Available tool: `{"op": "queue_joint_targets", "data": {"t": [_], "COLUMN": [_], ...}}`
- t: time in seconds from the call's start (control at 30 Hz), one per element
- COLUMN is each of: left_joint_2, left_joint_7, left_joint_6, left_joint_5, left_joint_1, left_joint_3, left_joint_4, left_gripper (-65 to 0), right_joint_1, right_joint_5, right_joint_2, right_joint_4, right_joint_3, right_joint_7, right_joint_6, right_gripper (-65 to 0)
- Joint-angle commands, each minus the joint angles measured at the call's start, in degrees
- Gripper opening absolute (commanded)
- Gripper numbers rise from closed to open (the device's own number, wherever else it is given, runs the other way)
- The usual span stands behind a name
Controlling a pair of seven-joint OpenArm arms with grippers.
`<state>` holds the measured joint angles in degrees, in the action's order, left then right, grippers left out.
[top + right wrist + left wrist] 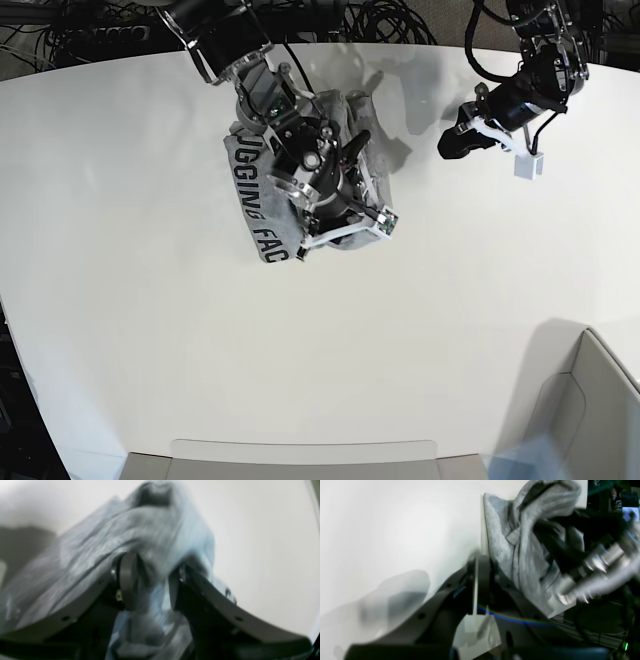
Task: Fold the T-shirt properly
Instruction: 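Fold the held end over the shirt with the right gripper toward the left gripper, then release the right gripper and press the left gripper on the folded bundle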
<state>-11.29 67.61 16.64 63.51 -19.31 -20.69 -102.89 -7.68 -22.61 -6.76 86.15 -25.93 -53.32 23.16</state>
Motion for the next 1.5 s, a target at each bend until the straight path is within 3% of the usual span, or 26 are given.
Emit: {"op": "queue_joint_targets", "data": {"t": [0.0, 0.13, 0.27, 0.47, 0.7, 0.8, 1.1, 1.2, 1.33, 1.47], "left_joint_2": [-0.36, -0.10, -0.01, -0.01, -0.10, -0.10, -0.27, -0.18, -0.01, 0.17], "left_joint_7": [-0.32, -0.32, -0.32, -0.32, -0.32, -0.32, -0.41, -0.49, -0.85, -0.93], "left_joint_6": [0.10, 0.10, 0.10, 0.10, 0.02, 0.10, 0.02, 0.10, 0.19, 0.19], "left_joint_5": [1.15, 1.15, 1.15, 1.15, 1.24, 1.24, 1.24, 1.24, 1.33, 1.33], "left_joint_1": [0.19, 0.19, 0.10, 0.10, 0.10, 0.10, 2.12, 2.21, 2.30, 4.32], "left_joint_3": [-0.28, 0.07, 0.16, 0.16, -0.19, -0.28, -0.28, -0.28, 0.07, 0.42], "left_joint_4": [-0.98, -0.98, -0.98, -0.98, -1.06, -1.15, -1.06, -1.15, -3.88, -5.28], "left_gripper": [-63.5, -63.5, -63.5, -63.5, -63.5, -63.4, -63.4, -63.4, -63.3, -63.2], "right_joint_1": [-2.73, -7.75, -11.61, -12.76, -6.08, -4.23, -1.50, 0.87, 3.77, 5.09], "right_joint_5": [0.15, 0.15, 0.59, 7.27, 11.84, 13.07, 13.34, 13.34, 13.34, 13.34], "right_joint_2": [-1.54, -2.24, -2.24, -2.16, -1.89, -0.14, 3.38, 3.38, 3.38, 3.47], "right_joint_4": [-0.57, -7.51, -12.43, -17.36, -3.03, 3.13, 12.44, 15.52, 20.00, 25.98], "right_joint_3": [-0.04, -3.82, -7.87, -9.72, -9.72, -9.45, -9.19, -5.67, 4.26, 12.88], "right_joint_7": [3.34, 8.00, 8.27, 7.91, 1.76, -0.70, -0.97, 1.85, 5.10, 4.57], "right_joint_6": [-0.26, -0.26, -0.34, -0.34, -0.08, -0.08, -0.08, -0.08, -0.08, -0.08], "right_gripper": [-45.9, -45.9, -45.9, -45.9, -45.9, -45.9, -45.9, -45.9, -45.9, -45.9]}}
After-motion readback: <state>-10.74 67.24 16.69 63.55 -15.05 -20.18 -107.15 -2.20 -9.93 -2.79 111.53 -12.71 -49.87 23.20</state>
